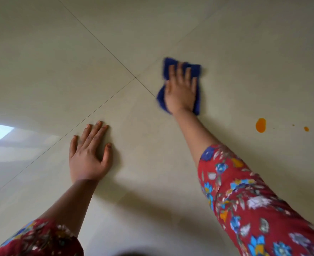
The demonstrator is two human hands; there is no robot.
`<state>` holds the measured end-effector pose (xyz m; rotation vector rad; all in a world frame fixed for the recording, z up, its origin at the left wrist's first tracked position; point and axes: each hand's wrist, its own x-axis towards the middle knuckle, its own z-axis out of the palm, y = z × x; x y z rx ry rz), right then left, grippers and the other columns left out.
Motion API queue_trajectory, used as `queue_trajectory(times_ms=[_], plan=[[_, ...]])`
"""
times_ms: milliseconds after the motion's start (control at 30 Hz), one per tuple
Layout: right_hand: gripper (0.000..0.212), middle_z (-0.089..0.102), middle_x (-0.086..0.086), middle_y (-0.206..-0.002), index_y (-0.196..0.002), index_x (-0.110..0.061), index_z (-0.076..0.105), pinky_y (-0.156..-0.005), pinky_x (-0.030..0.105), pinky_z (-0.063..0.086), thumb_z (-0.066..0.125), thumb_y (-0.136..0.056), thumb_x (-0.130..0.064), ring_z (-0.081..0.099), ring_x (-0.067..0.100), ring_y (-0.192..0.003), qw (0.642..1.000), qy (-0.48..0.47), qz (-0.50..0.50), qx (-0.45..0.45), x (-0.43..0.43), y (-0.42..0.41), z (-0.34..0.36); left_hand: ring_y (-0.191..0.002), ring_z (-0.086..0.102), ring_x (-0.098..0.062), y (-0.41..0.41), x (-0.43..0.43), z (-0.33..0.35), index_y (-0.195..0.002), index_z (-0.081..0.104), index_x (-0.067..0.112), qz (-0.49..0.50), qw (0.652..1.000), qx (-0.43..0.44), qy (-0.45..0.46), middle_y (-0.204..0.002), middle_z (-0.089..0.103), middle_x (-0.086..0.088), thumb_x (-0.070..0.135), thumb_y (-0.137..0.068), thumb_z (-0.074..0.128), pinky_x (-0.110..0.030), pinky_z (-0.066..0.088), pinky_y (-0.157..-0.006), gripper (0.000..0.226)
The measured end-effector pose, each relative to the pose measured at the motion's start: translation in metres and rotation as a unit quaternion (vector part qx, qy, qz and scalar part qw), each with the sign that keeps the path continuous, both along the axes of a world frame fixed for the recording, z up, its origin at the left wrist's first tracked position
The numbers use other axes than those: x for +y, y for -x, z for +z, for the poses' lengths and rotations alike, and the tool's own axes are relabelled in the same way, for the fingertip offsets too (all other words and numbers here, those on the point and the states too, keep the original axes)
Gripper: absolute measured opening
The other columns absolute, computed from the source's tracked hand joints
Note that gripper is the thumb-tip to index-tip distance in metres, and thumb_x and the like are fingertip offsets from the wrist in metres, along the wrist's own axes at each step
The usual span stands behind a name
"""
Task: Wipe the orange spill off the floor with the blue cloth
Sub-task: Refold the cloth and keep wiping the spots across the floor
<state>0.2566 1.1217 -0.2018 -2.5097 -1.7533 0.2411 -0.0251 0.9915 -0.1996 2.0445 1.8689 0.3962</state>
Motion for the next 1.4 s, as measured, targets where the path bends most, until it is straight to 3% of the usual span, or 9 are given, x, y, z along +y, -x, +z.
queue_trajectory(times_ms=[133, 300, 400, 533, 700, 933, 1033, 1200, 1400], plan=[[0.055, 0.026, -0.004, -0.159, -0.15, -0.031, 0.032, -0.118, 0.047, 0.017, 0.027, -0.097, -0.045, 0.021, 0.024, -0.147, 0.989, -0.017, 0.146, 0.0, -0.078, 0.026, -0.004, -0.147, 0.019, -0.006, -0.001, 0.0, 0.001, -0.145, 0.039, 0.036, 0.002, 1.0, 0.001, 0.004, -0.155, 0.03, 0.017, 0.042, -0.091, 0.04, -0.042, 0.016, -0.119, 0.055], [0.061, 0.013, -0.006, -0.162, -0.152, -0.035, 0.022, -0.118, 0.054, 0.007, 0.024, -0.095, -0.057, 0.009, 0.028, -0.149, 0.987, 0.019, -0.158, -0.014, -0.064, -0.056, -0.002, -0.146, 0.02, -0.006, -0.001, -0.001, 0.0, -0.145, 0.039, 0.036, 0.004, 1.0, 0.004, 0.005, -0.155, 0.03, 0.017, 0.041, -0.091, 0.041, -0.041, 0.016, -0.119, 0.055], [0.059, 0.005, -0.006, -0.163, -0.154, -0.034, 0.016, -0.117, 0.057, 0.002, 0.025, -0.099, -0.052, 0.0, 0.03, -0.149, 0.98, 0.02, -0.197, 0.019, -0.001, -0.052, 0.004, -0.147, 0.02, -0.006, -0.001, 0.0, 0.001, -0.146, 0.039, 0.036, 0.006, 1.0, 0.003, 0.003, -0.155, 0.03, 0.017, 0.04, -0.091, 0.042, -0.042, 0.017, -0.119, 0.055], [0.057, 0.01, -0.005, -0.163, -0.153, -0.033, 0.016, -0.117, 0.055, 0.005, 0.027, -0.099, -0.047, 0.007, 0.032, -0.148, 0.999, 0.013, 0.05, -0.001, 0.039, 0.055, 0.002, -0.146, 0.02, -0.006, 0.0, 0.001, 0.001, -0.146, 0.038, 0.036, 0.001, 1.0, 0.008, 0.001, -0.155, 0.031, 0.017, 0.041, -0.09, 0.043, -0.041, 0.016, -0.12, 0.056], [0.053, 0.025, -0.009, -0.159, -0.148, -0.036, 0.033, -0.118, 0.049, 0.011, 0.033, -0.096, -0.042, 0.02, 0.025, -0.147, 0.952, -0.016, 0.304, 0.044, -0.055, 0.139, 0.002, -0.146, 0.023, -0.008, 0.001, 0.0, -0.001, -0.145, 0.041, 0.03, 0.002, 1.0, 0.002, -0.001, -0.153, 0.035, 0.013, 0.041, -0.088, 0.04, -0.041, 0.017, -0.119, 0.058], [0.055, 0.009, -0.012, -0.162, -0.151, -0.042, 0.018, -0.111, 0.068, 0.003, 0.018, -0.097, -0.047, 0.004, 0.025, -0.149, 0.995, 0.021, -0.095, -0.023, -0.089, -0.014, -0.001, -0.146, 0.019, -0.005, 0.0, 0.001, -0.001, -0.145, 0.039, 0.037, 0.001, 1.0, 0.003, -0.001, -0.155, 0.03, 0.018, 0.039, -0.09, 0.042, -0.038, 0.014, -0.12, 0.055], [0.057, 0.008, -0.012, -0.162, -0.152, -0.04, 0.017, -0.11, 0.069, 0.005, 0.017, -0.096, -0.048, 0.005, 0.026, -0.149, 0.998, 0.023, -0.053, -0.006, -0.099, 0.019, 0.0, -0.147, 0.019, -0.005, 0.001, 0.001, -0.002, -0.145, 0.039, 0.037, -0.001, 1.0, 0.005, 0.003, -0.155, 0.03, 0.018, 0.04, -0.09, 0.042, -0.038, 0.013, -0.12, 0.055], [0.057, 0.02, -0.01, -0.16, -0.15, -0.036, 0.027, -0.114, 0.06, 0.014, 0.037, -0.095, -0.046, 0.017, 0.026, -0.148, 0.959, 0.018, 0.284, -0.007, -0.23, 0.076, 0.005, -0.146, 0.02, -0.006, 0.002, 0.001, -0.002, -0.145, 0.04, 0.036, -0.009, 1.0, 0.006, 0.005, -0.155, 0.031, 0.016, 0.043, -0.09, 0.04, -0.038, 0.014, -0.119, 0.055], [0.056, 0.022, -0.006, -0.16, -0.15, -0.035, 0.028, -0.113, 0.06, 0.018, 0.026, -0.096, -0.047, 0.021, 0.026, -0.147, 0.997, 0.03, 0.04, -0.054, -0.205, -0.014, 0.002, -0.146, 0.021, -0.006, 0.002, 0.001, -0.003, -0.144, 0.041, 0.038, -0.001, 1.0, 0.001, 0.0, -0.154, 0.032, 0.017, 0.043, -0.089, 0.041, -0.038, 0.014, -0.12, 0.055]])
